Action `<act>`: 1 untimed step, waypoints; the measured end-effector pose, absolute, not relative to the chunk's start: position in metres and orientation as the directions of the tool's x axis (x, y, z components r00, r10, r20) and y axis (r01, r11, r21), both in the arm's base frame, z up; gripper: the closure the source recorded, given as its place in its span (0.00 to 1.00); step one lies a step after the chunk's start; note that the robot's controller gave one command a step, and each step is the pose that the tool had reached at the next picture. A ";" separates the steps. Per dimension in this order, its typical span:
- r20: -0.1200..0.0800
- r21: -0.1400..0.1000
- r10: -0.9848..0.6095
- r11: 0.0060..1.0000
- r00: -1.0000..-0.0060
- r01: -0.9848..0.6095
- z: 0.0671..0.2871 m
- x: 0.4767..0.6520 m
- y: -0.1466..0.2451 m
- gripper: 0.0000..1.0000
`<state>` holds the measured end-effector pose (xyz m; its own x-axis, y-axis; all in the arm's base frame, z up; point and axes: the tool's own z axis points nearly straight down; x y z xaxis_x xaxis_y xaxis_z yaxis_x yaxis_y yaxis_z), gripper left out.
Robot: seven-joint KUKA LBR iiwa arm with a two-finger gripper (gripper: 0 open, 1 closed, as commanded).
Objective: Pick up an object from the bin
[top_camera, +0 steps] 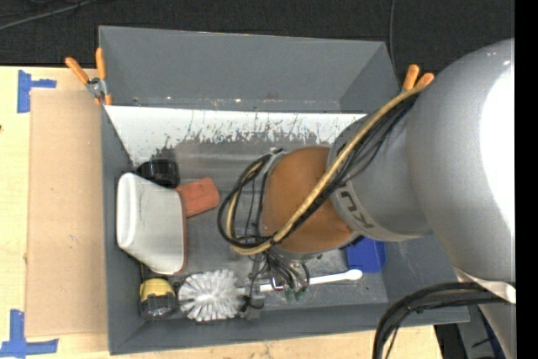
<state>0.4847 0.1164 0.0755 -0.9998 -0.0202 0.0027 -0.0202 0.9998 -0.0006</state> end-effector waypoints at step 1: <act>0.001 0.000 -0.018 1.000 -1.000 -0.018 0.073 0.486 0.118 0.00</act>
Offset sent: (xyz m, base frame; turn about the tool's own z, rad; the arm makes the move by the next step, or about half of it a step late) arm 0.0135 -0.0005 0.0337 0.0624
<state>0.4865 0.1177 0.0734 -0.9998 -0.0181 0.0012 -0.0181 0.9998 0.0001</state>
